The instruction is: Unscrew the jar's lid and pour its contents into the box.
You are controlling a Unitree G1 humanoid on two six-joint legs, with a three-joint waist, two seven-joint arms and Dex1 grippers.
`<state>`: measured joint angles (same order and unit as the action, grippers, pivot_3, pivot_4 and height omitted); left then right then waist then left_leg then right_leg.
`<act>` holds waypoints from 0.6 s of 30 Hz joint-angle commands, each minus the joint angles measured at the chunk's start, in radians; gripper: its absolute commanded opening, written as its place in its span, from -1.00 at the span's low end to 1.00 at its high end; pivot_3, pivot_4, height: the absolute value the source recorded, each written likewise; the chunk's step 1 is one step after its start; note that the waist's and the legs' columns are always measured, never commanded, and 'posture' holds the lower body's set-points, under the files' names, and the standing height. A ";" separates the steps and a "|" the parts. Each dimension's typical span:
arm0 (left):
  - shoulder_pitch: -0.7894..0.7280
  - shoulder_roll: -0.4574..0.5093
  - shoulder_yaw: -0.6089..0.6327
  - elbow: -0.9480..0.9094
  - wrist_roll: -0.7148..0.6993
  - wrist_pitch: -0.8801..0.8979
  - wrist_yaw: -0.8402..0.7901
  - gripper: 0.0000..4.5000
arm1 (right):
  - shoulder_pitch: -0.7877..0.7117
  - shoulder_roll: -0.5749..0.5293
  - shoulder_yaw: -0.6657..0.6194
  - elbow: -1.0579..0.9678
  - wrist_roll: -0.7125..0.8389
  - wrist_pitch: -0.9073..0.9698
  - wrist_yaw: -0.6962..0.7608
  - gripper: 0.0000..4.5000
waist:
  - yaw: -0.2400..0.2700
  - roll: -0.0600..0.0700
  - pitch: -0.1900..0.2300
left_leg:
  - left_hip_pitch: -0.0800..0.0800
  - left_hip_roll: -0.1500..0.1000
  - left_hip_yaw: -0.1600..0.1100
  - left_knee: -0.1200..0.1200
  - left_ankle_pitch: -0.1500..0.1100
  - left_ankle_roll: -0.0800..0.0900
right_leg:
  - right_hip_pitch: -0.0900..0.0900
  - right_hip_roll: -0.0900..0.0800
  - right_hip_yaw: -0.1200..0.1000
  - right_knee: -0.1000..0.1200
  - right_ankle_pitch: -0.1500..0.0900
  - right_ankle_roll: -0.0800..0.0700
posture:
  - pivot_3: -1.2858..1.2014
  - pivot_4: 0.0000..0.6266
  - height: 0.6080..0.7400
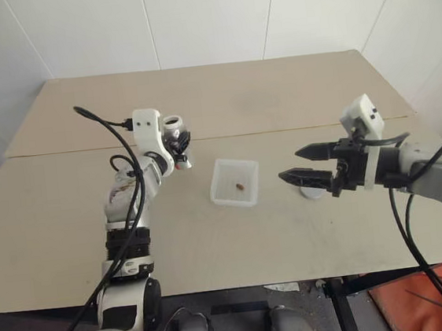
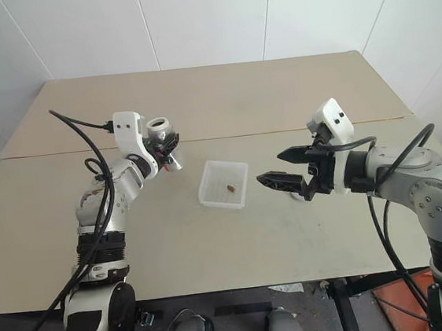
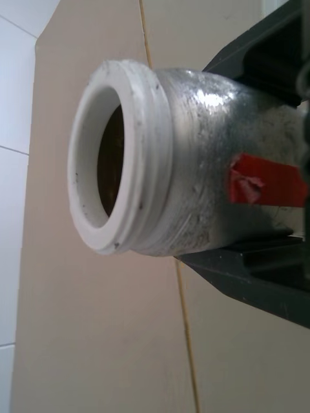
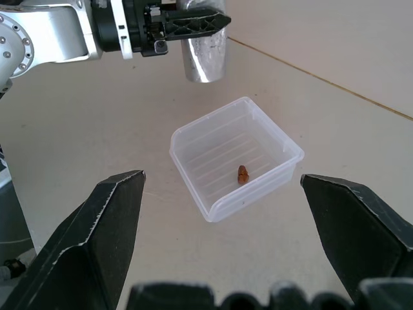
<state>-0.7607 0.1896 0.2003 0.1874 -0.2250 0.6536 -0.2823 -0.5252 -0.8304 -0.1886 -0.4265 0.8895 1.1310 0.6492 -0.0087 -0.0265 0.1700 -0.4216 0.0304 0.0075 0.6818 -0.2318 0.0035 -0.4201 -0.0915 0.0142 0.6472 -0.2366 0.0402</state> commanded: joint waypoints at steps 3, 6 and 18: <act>0.052 0.018 -0.013 -0.020 -0.004 -0.095 -0.021 -0.13 | 0.000 0.011 -0.024 -0.029 -0.002 -0.041 -0.009 0.99 | -0.002 0.000 0.000 | 0.000 0.000 0.000 0.000 0.000 0.000 | 0.000 0.000 0.000 0.000 0.000 0.000 | 0.03 -0.52 1.00; 0.098 0.026 -0.054 -0.046 0.010 -0.174 -0.062 -0.13 | 0.009 0.008 -0.002 -0.025 -0.032 -0.061 -0.001 0.99 | -0.001 0.000 0.000 | 0.000 0.000 0.000 0.000 0.000 0.000 | 0.000 0.000 0.000 0.000 0.000 0.000 | 0.03 -0.52 1.00; 0.219 0.060 -0.138 -0.044 0.050 -0.315 -0.125 0.02 | 0.002 0.014 0.042 -0.011 -0.068 -0.094 0.041 1.00 | 0.000 0.000 0.000 | 0.000 0.000 0.000 0.000 0.000 0.000 | 0.000 0.000 0.000 -0.002 0.000 0.000 | 0.03 -0.52 1.00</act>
<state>-0.5516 0.2415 0.0762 0.1730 -0.1872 0.3652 -0.3980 -0.5106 -0.8145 -0.1340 -0.4221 0.8250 1.0724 0.6774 -0.0088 -0.0263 0.1699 -0.4210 0.0305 0.0080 0.6815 -0.2319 0.0035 -0.4198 -0.0916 0.0145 0.6453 -0.2366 0.0401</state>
